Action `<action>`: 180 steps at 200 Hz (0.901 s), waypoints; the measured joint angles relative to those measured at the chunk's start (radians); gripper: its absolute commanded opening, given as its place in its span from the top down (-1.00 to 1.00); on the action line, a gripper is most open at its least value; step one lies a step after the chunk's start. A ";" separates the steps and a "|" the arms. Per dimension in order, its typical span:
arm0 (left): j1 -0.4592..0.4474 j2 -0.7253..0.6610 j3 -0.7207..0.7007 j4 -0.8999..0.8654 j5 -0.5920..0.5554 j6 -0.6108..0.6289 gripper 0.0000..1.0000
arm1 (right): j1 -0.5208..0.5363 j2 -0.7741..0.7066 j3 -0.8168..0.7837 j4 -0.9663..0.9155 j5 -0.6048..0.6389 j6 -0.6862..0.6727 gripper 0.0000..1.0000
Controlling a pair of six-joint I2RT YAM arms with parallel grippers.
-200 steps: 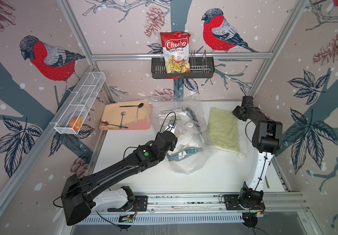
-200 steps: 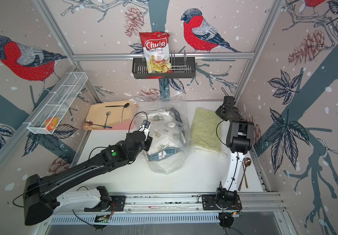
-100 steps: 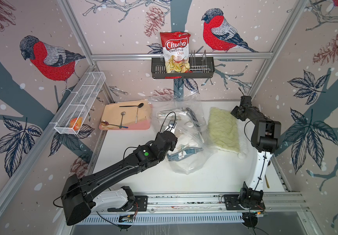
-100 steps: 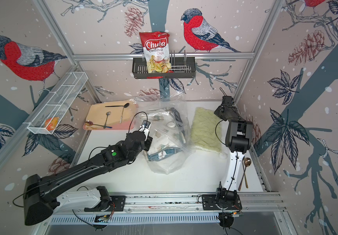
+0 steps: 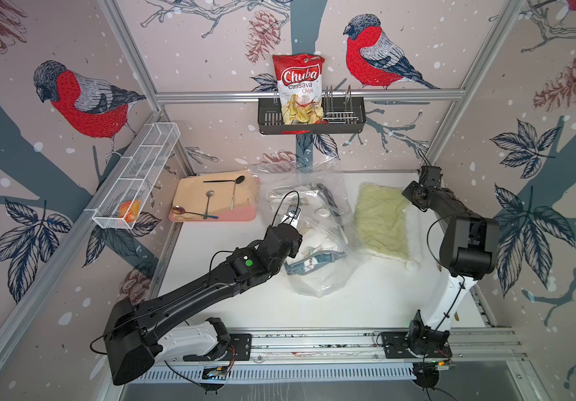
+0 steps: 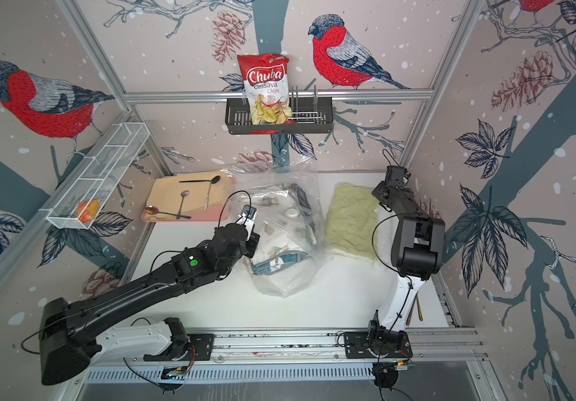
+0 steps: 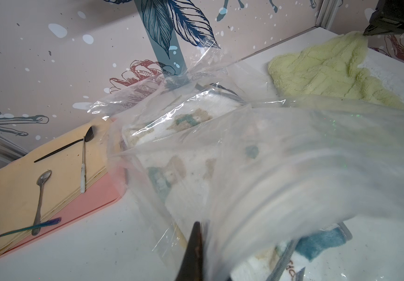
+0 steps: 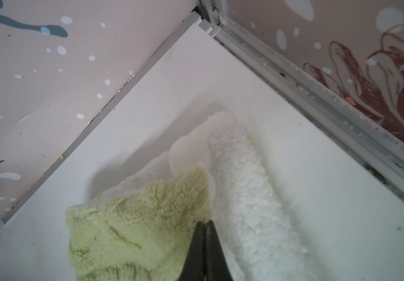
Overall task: Take the blanket out of the vacuum bag
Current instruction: Place the blanket at the corner of the board.
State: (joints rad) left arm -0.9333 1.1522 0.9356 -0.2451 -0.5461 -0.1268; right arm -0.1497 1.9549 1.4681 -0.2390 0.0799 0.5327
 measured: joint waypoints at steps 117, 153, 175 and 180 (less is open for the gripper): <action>0.000 -0.002 0.000 0.000 0.011 0.000 1.00 | -0.068 0.055 -0.034 0.044 0.012 0.043 0.66; 0.000 -0.002 0.000 0.000 0.021 -0.003 1.00 | -0.081 0.015 -0.138 0.044 0.016 0.068 -0.23; 0.000 -0.005 0.000 0.000 0.022 -0.003 1.00 | -0.092 -0.016 -0.170 0.054 0.016 0.073 -0.31; 0.000 -0.005 0.000 0.000 0.022 -0.004 1.00 | -0.093 -0.021 -0.176 0.057 0.016 0.073 -0.31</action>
State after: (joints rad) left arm -0.9333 1.1469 0.9356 -0.2451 -0.5240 -0.1307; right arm -0.2428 1.9335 1.2919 -0.1818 0.0956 0.6060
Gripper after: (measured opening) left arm 0.047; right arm 0.660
